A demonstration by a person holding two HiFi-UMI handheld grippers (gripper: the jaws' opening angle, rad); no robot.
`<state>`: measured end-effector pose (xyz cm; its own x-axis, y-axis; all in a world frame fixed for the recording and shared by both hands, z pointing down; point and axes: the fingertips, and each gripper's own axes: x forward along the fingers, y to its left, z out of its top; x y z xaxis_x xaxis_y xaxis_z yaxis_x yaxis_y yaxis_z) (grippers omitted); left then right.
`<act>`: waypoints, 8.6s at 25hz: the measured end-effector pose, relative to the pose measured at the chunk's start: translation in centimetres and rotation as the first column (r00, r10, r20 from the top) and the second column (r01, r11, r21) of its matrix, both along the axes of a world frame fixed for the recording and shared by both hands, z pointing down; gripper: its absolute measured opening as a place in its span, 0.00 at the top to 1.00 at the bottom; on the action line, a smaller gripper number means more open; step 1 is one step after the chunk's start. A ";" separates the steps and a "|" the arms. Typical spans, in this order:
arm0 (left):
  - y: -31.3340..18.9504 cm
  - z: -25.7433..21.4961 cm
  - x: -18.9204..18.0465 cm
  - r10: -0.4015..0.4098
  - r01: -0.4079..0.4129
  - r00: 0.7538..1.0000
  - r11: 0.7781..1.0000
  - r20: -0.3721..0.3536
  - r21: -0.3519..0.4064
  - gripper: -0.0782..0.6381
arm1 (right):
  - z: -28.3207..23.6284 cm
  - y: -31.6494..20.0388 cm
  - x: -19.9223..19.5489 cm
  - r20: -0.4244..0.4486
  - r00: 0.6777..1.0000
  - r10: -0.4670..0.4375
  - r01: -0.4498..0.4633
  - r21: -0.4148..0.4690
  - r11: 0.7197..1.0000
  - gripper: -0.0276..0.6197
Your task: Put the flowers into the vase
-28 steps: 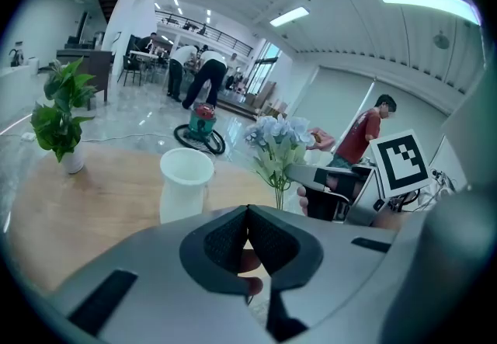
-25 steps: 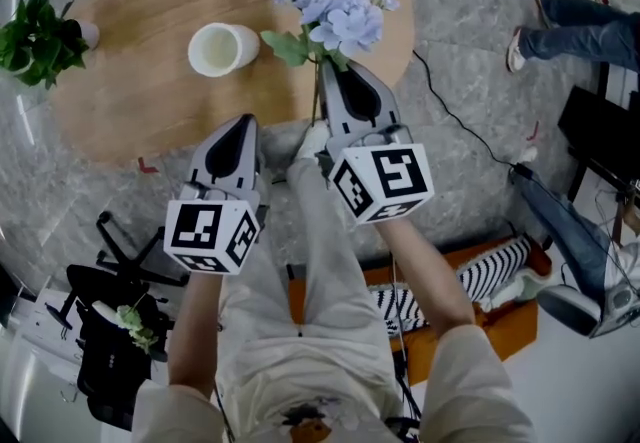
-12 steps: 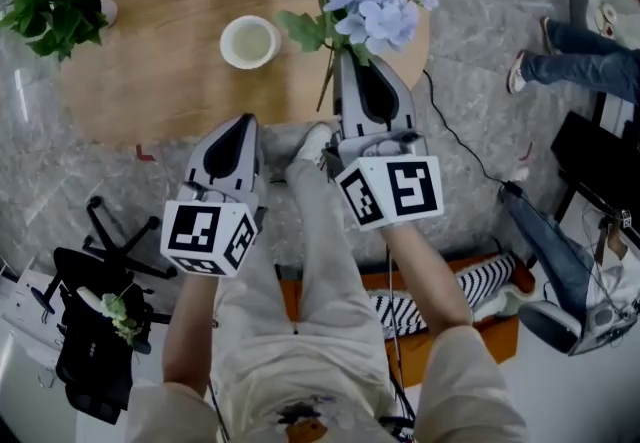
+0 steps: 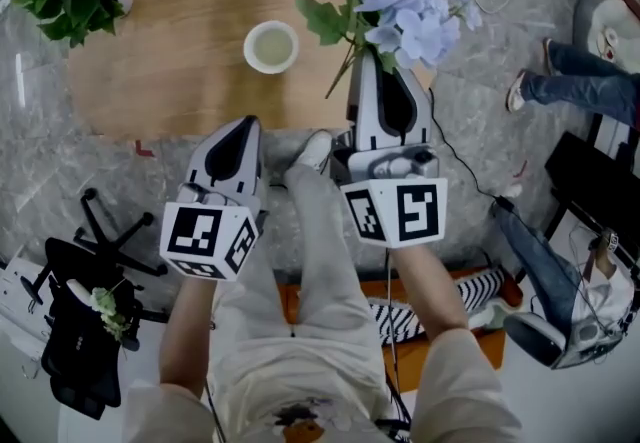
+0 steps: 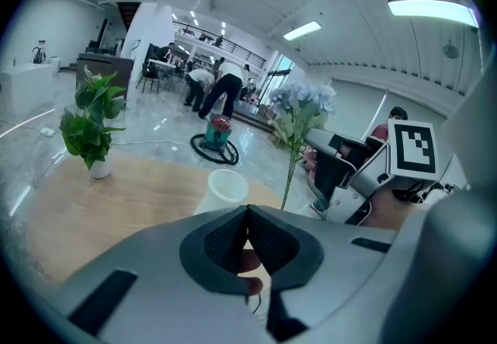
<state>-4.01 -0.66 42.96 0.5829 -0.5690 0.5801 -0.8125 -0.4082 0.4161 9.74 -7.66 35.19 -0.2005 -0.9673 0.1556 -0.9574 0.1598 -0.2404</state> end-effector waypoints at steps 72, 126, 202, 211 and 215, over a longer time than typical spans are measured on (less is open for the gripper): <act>-1.5 1.9 -4.8 -0.064 0.061 0.997 0.996 -0.041 -0.058 0.88 | 7.9 1.6 -8.5 -0.079 0.990 -0.117 0.099 -0.205 0.974 0.88; 0.0 -13.1 0.0 -0.049 0.049 0.999 0.997 -0.005 0.060 0.88 | -4.7 6.5 -6.7 0.064 0.980 -0.189 0.200 -0.310 0.929 0.77; 11.0 -34.1 1.6 0.161 -0.142 0.984 0.970 -0.082 0.198 0.88 | -24.8 18.5 -7.4 0.055 0.990 -0.127 0.134 -0.169 0.976 0.95; 12.3 -33.9 1.1 0.127 -0.107 0.985 0.979 -0.113 0.171 0.88 | -24.5 19.8 -7.0 0.060 0.991 -0.120 0.129 -0.181 0.975 0.95; 12.6 -33.5 0.7 0.147 -0.128 0.983 0.978 -0.113 0.162 0.88 | -24.3 20.2 -7.6 0.057 0.992 -0.111 0.120 -0.183 0.976 0.95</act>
